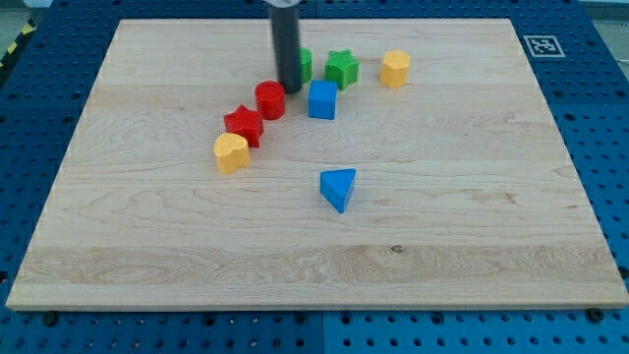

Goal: Move the yellow hexagon into the right side of the red star

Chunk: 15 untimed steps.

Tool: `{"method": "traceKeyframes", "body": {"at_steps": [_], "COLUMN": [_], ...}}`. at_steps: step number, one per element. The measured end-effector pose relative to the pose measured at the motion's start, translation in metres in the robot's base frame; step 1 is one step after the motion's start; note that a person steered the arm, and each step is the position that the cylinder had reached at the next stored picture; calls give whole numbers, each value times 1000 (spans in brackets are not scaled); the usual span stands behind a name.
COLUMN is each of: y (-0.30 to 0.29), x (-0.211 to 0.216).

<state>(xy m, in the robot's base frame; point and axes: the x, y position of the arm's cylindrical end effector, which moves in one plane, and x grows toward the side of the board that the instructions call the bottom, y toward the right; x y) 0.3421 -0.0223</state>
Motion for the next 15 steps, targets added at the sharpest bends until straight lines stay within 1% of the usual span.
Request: {"method": "traceKeyframes", "body": {"at_steps": [1, 2, 3, 4, 5, 6, 7, 8, 9, 10, 11, 14, 15], "y": [-2, -33, -46, -37, -35, 18, 139, 177, 168, 146, 133, 129, 126], "x": [12, 23, 23, -9, -63, -96, -89, -66, -64, -69, -63, 4, 48]}}
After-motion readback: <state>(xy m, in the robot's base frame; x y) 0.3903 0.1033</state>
